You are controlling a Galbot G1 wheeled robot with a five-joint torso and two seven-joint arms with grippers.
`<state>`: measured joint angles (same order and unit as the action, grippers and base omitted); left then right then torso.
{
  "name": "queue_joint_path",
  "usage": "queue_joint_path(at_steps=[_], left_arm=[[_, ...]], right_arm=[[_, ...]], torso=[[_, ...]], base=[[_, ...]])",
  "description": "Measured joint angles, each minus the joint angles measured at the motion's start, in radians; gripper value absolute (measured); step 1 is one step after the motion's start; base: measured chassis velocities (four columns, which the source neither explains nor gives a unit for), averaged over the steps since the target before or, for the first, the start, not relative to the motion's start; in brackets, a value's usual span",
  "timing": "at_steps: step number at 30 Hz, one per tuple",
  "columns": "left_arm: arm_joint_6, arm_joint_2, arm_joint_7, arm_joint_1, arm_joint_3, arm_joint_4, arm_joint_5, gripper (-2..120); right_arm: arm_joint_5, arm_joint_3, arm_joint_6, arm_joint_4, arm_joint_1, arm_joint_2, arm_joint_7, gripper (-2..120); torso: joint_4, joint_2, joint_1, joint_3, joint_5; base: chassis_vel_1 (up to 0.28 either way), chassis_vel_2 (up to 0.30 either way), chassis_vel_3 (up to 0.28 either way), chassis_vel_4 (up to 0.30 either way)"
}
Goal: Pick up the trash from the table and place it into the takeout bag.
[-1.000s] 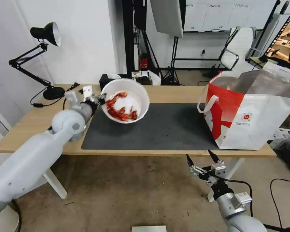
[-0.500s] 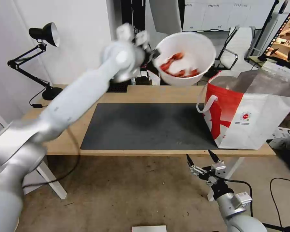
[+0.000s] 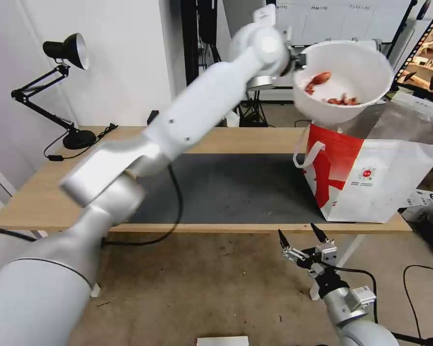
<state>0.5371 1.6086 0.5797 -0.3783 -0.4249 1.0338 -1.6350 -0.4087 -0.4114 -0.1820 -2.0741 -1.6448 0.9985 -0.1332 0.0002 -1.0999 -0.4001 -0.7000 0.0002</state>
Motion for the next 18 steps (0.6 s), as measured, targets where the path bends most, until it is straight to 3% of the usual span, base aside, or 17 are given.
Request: queue_joint_path(at_steps=[2, 3, 6, 10, 18], left_arm=[[-0.02, -0.003, -0.081, 0.001, -0.005, 0.0, 0.026, 0], [-0.02, -0.003, -0.081, 0.001, -0.005, 0.0, 0.026, 0], [-0.087, -0.006, -0.163, 0.006, -0.045, 0.009, 0.108, 0], [-0.13, -0.007, -0.163, 0.007, -0.097, 0.016, 0.189, 0], [-0.099, -0.009, -0.118, 0.008, -0.171, -0.006, 0.28, 0]], right_arm=[[0.0, 0.0, 0.0, 0.0, 0.0, 0.0, 0.0, 100], [0.0, 0.0, 0.0, 0.0, 0.0, 0.0, 0.0, 100], [0.0, 0.0, 0.0, 0.0, 0.0, 0.0, 0.0, 100], [0.0, 0.0, 0.0, 0.0, 0.0, 0.0, 0.0, 100], [0.0, 0.0, 0.0, 0.0, 0.0, 0.0, 0.0, 100]], torso=[[0.0004, 0.0, 0.0, 0.0, -0.0002], [0.0004, 0.0, 0.0, 0.0, -0.0002], [-0.0003, 0.0, 0.0, 0.0, -0.0002], [-0.0003, 0.0, 0.0, 0.0, -0.0001], [-0.0002, 0.0, 0.0, 0.0, -0.0001]], base=[[0.0, 0.0, 0.0, 0.0], [0.0, 0.0, 0.0, 0.0], [0.0, 0.0, 0.0, 0.0], [0.0, 0.0, 0.0, 0.0], [0.0, 0.0, 0.0, 0.0]])
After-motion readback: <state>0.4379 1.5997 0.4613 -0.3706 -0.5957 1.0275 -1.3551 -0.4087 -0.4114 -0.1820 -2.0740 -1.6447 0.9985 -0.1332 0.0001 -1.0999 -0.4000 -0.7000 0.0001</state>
